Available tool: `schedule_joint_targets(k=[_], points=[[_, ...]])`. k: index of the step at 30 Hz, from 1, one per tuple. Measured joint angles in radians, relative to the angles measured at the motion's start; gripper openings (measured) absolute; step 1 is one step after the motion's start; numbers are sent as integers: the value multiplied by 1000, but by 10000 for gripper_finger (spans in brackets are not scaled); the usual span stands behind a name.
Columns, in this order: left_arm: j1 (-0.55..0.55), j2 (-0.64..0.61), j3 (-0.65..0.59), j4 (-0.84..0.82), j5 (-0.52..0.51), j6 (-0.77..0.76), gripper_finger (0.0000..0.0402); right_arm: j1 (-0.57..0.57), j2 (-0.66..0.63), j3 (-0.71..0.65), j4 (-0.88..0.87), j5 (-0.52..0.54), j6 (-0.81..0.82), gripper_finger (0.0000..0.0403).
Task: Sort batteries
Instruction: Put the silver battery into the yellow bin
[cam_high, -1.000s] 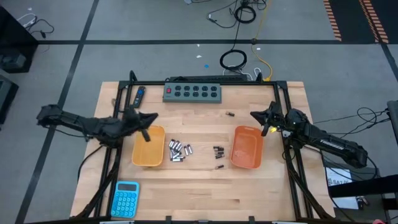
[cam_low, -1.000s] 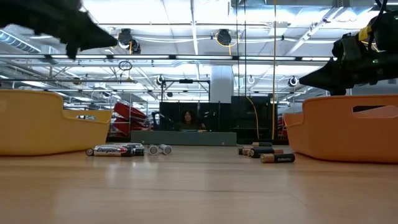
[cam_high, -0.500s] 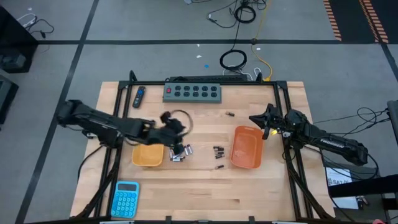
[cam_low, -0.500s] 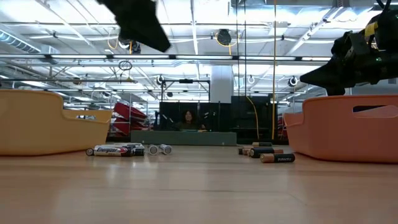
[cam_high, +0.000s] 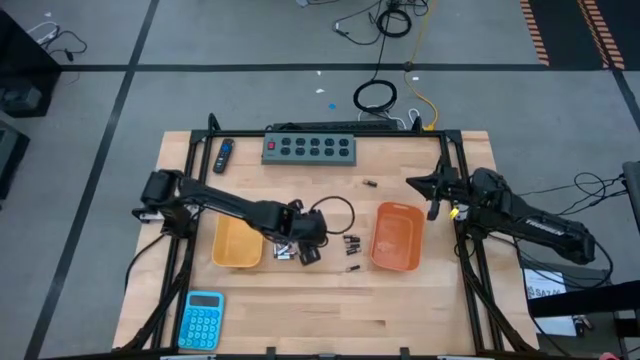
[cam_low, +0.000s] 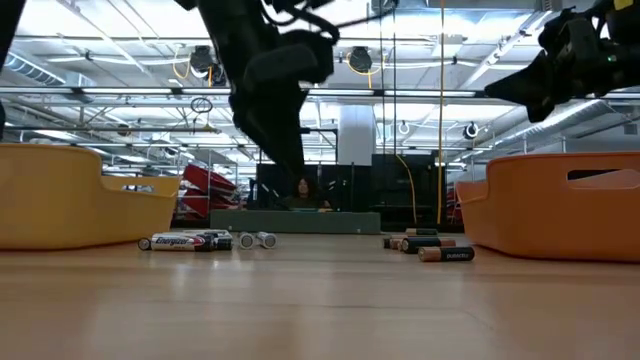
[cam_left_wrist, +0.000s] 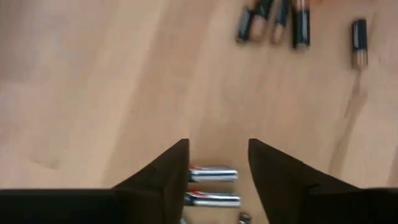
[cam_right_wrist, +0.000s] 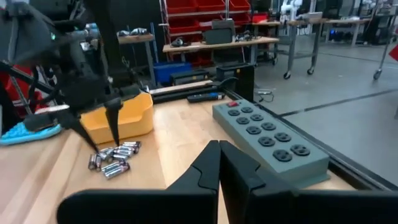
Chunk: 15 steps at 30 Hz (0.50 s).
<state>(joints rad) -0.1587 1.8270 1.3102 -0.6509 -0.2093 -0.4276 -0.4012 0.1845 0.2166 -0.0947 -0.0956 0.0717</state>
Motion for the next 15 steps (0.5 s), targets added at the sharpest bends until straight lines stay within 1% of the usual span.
schedule_joint_targets(k=[2, 4, 9, 15], points=[[5, 25, 18, -9, 41, -13, 205, -1, 15, 3, 5, 4, -7, 0], [6, 53, 36, -20, 61, -35, 223, -1, 33, 3, 16, 20, -7, 0], [6, 113, 52, -52, 64, -68, 253, -1, 93, 3, 72, 21, -13, 0], [6, 144, 53, -131, 64, -124, 279, -1, 179, 8, 179, 19, -27, 0]])
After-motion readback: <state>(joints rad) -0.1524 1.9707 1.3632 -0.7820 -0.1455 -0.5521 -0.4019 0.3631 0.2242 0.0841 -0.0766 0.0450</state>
